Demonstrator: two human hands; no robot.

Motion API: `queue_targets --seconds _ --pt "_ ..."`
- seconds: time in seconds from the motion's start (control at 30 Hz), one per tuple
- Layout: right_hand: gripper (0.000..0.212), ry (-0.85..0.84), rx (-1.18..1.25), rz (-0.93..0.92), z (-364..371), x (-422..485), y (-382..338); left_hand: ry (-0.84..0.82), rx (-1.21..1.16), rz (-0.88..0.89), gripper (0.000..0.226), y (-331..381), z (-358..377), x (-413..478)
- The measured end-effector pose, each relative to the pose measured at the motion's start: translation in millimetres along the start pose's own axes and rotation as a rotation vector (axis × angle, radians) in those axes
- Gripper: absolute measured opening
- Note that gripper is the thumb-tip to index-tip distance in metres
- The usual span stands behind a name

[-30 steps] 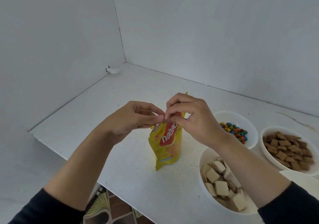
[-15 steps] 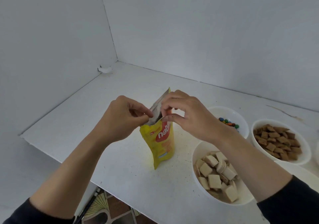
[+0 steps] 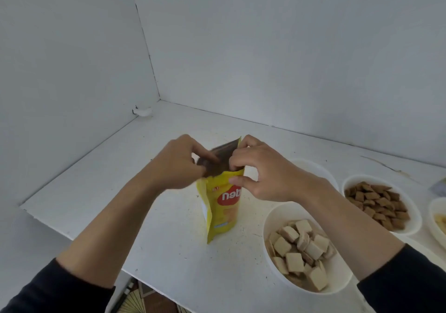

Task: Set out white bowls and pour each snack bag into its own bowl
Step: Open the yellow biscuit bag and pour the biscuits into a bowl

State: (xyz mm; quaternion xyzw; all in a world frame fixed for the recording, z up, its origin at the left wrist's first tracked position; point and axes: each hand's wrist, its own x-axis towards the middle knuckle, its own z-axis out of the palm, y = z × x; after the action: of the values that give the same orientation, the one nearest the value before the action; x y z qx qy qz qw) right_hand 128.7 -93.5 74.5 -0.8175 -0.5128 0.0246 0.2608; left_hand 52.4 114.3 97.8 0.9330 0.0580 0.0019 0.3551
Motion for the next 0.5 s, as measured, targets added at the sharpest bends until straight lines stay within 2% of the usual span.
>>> queue_targets --seconds 0.1,0.27,0.5 --pt "0.027 0.021 0.024 0.051 -5 -6 1 0.220 -0.051 -0.084 0.035 -9 -5 3" --pt "0.020 0.054 -0.150 0.046 7 -8 0 0.201 -0.172 -0.006 0.035 -8 14 -3" --pt "0.014 0.325 -0.258 -0.087 13 -7 -5 0.261 -0.560 0.060 0.017 -8 28 -13"
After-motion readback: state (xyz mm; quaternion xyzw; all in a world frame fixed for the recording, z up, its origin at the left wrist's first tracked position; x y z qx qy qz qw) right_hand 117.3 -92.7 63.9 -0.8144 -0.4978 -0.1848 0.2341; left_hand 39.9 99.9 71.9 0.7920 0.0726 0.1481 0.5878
